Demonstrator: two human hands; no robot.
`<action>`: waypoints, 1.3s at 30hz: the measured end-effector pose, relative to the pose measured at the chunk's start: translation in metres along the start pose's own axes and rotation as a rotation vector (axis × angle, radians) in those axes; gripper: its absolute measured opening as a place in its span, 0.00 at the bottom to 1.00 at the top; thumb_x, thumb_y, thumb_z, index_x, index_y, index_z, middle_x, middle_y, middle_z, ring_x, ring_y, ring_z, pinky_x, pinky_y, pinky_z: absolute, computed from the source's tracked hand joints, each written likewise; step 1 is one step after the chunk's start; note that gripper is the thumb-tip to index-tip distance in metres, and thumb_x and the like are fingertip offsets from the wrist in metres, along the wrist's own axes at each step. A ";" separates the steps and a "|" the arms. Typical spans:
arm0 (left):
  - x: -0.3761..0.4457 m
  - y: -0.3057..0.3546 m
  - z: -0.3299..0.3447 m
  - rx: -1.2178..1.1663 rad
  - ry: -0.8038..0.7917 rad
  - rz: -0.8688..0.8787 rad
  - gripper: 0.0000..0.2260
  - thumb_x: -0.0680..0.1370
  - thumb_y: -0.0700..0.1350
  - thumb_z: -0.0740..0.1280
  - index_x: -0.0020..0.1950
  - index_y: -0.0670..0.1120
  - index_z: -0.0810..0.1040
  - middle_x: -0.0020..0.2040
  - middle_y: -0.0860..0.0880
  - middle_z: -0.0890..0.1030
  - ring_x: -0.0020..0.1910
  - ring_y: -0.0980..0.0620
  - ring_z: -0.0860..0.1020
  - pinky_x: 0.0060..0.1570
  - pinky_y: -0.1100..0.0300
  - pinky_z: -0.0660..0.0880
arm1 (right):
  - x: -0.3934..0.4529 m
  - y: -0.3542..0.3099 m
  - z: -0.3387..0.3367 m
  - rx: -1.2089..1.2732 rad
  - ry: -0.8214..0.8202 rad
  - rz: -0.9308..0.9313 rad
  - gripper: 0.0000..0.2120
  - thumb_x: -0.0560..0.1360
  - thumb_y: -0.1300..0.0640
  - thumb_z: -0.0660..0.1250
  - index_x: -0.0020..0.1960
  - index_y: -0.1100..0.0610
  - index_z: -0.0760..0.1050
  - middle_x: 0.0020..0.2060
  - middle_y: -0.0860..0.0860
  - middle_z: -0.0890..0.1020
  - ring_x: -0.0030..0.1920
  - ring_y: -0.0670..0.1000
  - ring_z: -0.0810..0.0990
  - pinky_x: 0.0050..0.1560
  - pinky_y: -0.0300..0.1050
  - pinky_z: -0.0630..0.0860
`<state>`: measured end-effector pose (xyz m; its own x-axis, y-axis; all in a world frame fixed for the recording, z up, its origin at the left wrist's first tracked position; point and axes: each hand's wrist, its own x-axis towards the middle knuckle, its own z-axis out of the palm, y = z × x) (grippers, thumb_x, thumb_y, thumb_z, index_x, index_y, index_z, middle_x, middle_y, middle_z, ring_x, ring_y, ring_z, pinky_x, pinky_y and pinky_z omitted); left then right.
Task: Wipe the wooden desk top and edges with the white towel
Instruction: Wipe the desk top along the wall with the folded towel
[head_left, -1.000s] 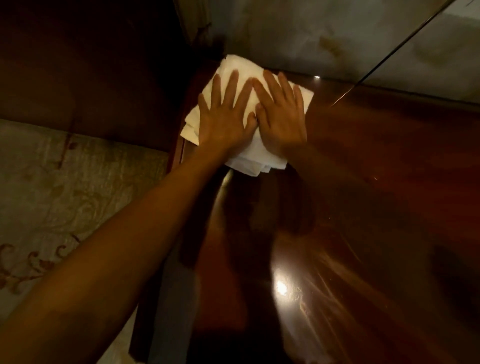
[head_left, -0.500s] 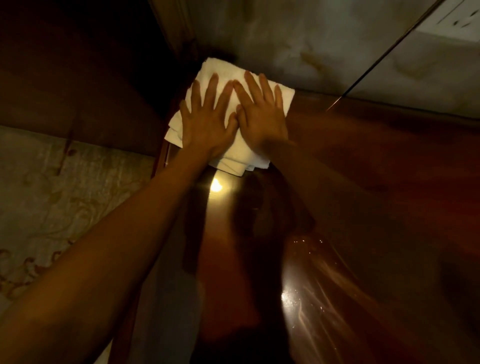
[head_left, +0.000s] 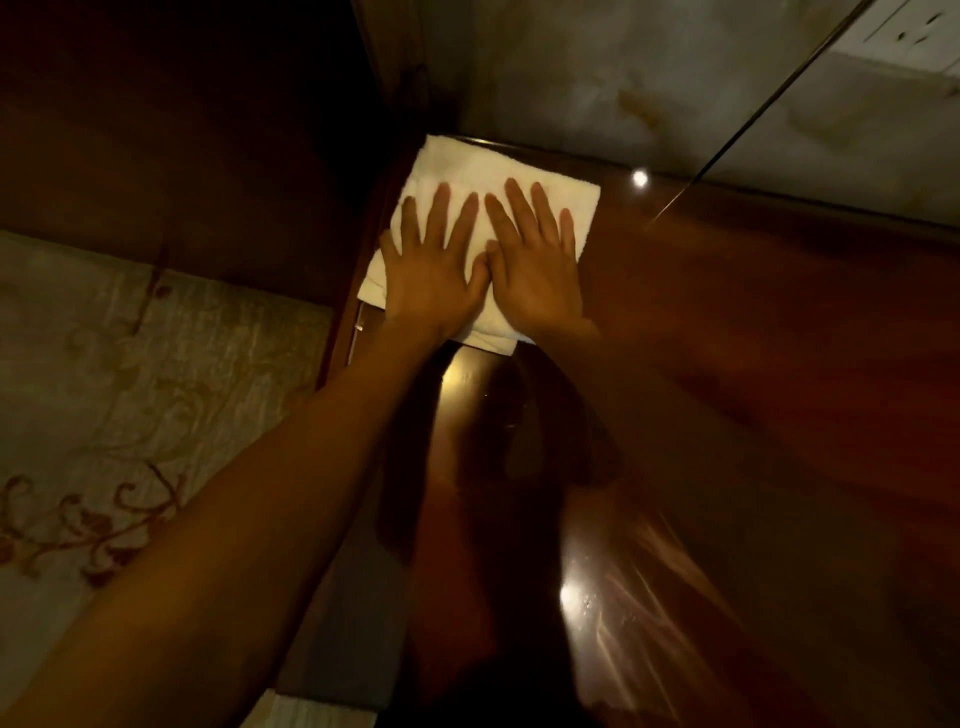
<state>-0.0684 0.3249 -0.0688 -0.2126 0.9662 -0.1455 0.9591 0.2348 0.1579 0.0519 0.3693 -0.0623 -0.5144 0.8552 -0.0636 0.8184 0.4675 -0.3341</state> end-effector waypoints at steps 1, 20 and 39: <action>-0.007 -0.001 0.000 0.009 -0.002 -0.002 0.28 0.80 0.58 0.50 0.77 0.53 0.45 0.79 0.46 0.46 0.76 0.39 0.46 0.71 0.37 0.50 | -0.006 -0.002 0.002 0.000 0.008 0.000 0.24 0.82 0.52 0.50 0.76 0.52 0.53 0.77 0.53 0.53 0.77 0.55 0.45 0.74 0.56 0.40; -0.109 -0.013 0.002 -0.019 -0.057 0.046 0.28 0.81 0.57 0.50 0.77 0.52 0.43 0.78 0.46 0.44 0.76 0.40 0.42 0.72 0.40 0.46 | -0.101 -0.043 0.019 -0.040 -0.009 0.052 0.24 0.82 0.50 0.50 0.76 0.53 0.51 0.77 0.54 0.50 0.77 0.56 0.44 0.75 0.58 0.42; -0.080 -0.032 0.003 -0.109 -0.036 0.159 0.27 0.80 0.55 0.50 0.77 0.53 0.45 0.78 0.45 0.43 0.76 0.41 0.40 0.72 0.40 0.41 | -0.095 -0.038 0.033 -0.058 0.059 0.133 0.29 0.78 0.39 0.44 0.76 0.47 0.49 0.78 0.53 0.49 0.76 0.60 0.41 0.71 0.69 0.42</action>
<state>-0.0819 0.2396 -0.0647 -0.0519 0.9881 -0.1446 0.9538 0.0919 0.2861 0.0613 0.2624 -0.0744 -0.3862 0.9212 -0.0476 0.8925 0.3601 -0.2716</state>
